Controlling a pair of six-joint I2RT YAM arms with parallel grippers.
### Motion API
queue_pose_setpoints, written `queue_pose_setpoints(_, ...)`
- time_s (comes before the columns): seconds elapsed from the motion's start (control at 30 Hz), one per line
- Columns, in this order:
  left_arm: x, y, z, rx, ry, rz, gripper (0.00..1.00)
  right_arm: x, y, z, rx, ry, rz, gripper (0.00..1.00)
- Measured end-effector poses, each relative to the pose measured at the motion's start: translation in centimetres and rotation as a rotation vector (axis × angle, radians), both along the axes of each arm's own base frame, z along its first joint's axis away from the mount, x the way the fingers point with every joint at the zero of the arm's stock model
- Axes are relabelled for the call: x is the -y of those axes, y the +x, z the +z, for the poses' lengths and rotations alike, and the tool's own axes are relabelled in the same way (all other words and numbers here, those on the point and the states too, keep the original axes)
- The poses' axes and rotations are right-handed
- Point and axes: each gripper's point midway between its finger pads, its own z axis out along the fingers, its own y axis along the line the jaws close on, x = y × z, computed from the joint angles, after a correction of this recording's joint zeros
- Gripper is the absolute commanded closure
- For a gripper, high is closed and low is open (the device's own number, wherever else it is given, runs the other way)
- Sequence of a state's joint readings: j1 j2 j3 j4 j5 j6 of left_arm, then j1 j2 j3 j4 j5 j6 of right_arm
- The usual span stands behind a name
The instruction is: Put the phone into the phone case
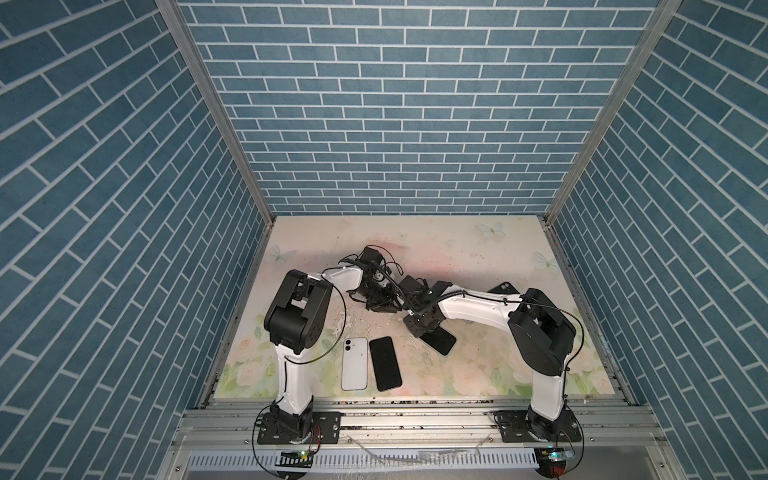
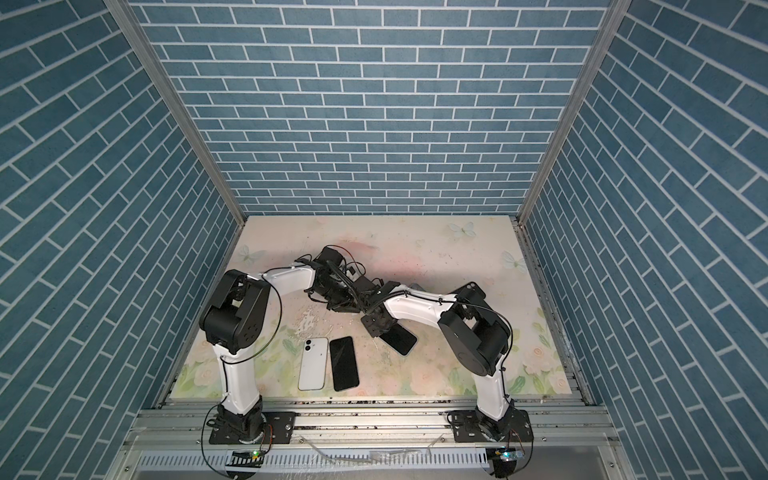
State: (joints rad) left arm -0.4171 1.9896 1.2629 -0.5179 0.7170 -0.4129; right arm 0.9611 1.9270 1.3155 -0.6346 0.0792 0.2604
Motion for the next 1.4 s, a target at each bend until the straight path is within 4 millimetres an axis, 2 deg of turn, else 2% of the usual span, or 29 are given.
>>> queue_pose_setpoints(0.03, 0.1, -0.1, 0.1, 0.001, -0.002, -0.002, 0.77, 0.2, -0.1, 0.1, -0.002, -0.005, 0.001, 0.46)
queue_pose_setpoints(0.1, 0.2, -0.1, 0.4, 0.008, -0.009, -0.005, 0.77, 1.1, -0.7, 0.3, -0.003, -0.016, 0.019, 0.21)
queue_pose_setpoints(0.17, 0.4, 0.0, 0.7, 0.018, -0.017, -0.007, 0.77, 2.2, -1.7, 1.1, -0.006, -0.010, 0.034, 0.03)
queue_pose_setpoints(0.2, 0.4, 0.1, 0.9, 0.022, -0.020, -0.007, 0.77, 2.7, -2.2, 1.7, -0.005, 0.002, 0.042, 0.02)
queue_pose_setpoints(0.3, 0.5, 0.2, 1.0, 0.029, -0.025, -0.007, 0.77, 3.7, -3.5, 3.6, 0.004, 0.054, 0.067, 0.02)
queue_pose_setpoints(0.37, 0.5, 0.2, 1.0, 0.029, -0.025, -0.007, 0.77, 4.1, -4.1, 4.0, -0.001, 0.072, 0.071, 0.02)
queue_pose_setpoints(0.6, 0.6, 0.2, 1.1, 0.028, -0.029, -0.007, 0.77, 6.4, -5.3, 0.7, -0.074, -0.017, 0.057, 0.02)
queue_pose_setpoints(0.73, 0.6, 0.2, 1.1, 0.028, -0.032, -0.008, 0.77, 7.3, -4.8, -0.6, -0.075, -0.080, 0.042, 0.02)
queue_pose_setpoints(1.4, 0.7, 0.2, 1.5, 0.034, -0.039, -0.009, 0.77, 7.5, -2.9, -0.5, -0.011, -0.140, 0.045, 0.02)
